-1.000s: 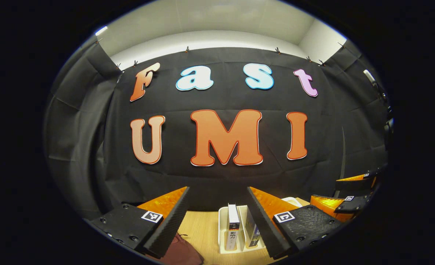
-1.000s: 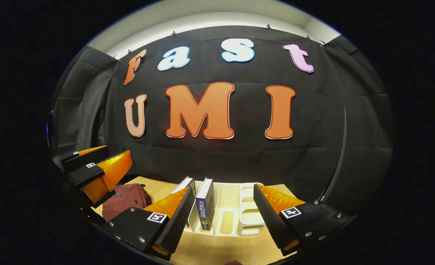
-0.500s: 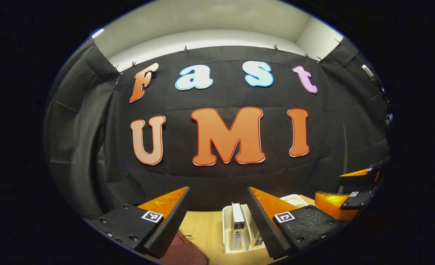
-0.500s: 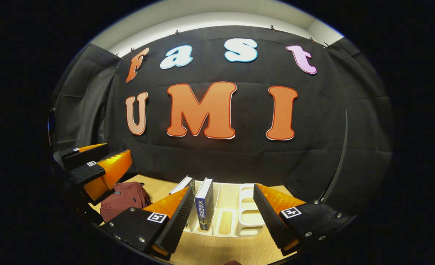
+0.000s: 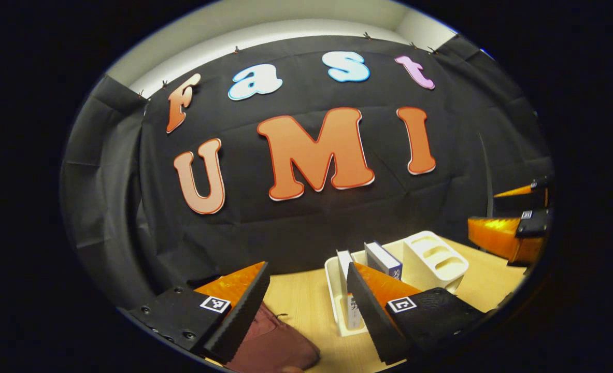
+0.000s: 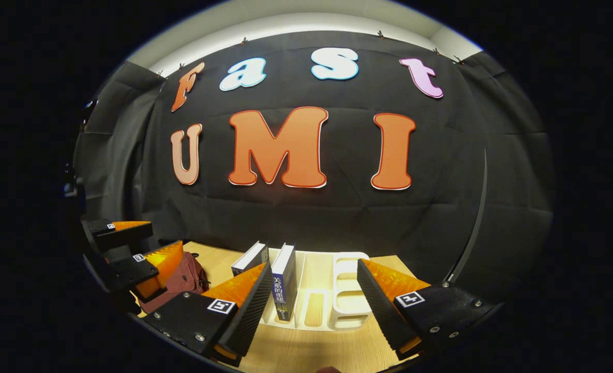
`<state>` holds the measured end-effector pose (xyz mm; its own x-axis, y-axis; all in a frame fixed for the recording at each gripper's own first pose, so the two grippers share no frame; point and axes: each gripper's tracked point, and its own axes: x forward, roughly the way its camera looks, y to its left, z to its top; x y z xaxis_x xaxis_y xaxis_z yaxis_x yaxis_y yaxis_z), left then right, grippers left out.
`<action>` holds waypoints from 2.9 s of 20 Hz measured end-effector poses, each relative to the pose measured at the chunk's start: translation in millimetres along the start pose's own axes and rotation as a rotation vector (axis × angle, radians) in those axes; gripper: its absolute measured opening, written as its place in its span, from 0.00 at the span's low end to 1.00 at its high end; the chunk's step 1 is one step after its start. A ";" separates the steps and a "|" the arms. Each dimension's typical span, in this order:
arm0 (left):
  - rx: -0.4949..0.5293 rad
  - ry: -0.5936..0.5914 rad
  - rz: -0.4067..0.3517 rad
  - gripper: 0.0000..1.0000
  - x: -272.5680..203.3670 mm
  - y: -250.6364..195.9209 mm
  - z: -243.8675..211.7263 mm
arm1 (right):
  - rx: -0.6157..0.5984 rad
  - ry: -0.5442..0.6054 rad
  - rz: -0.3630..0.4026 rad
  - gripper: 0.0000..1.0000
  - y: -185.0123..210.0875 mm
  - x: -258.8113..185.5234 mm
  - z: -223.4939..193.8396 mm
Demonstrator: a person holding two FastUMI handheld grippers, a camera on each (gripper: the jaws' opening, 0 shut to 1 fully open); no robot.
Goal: Open the schoolbag, grab two books from the bookshelf and put them into the schoolbag.
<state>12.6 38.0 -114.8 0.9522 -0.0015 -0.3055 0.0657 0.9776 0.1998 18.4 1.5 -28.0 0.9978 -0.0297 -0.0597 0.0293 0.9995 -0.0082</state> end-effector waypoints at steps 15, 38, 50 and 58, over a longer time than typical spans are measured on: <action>0.411 0.320 -0.066 0.96 -13.4 -0.1 -169.9 | -0.033 0.042 -0.054 0.96 -22.5 12.4 -18.4; 0.711 0.516 0.087 0.95 -41.9 45.3 -270.6 | -0.040 0.044 -0.069 0.96 -26.9 8.9 -21.5; 0.687 0.556 0.062 0.21 5.6 74.1 -259.9 | -0.073 0.025 -0.041 0.96 -3.7 13.6 -5.3; 0.548 0.594 -0.053 0.07 16.1 93.7 -223.0 | -0.090 0.021 -0.015 0.96 18.3 30.7 14.8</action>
<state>-32.5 176.4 -308.6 0.6364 0.2177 -0.7400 0.3894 0.7375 0.5518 50.5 19.0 -15.2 0.9958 -0.0453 -0.0795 0.0373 0.9944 -0.0987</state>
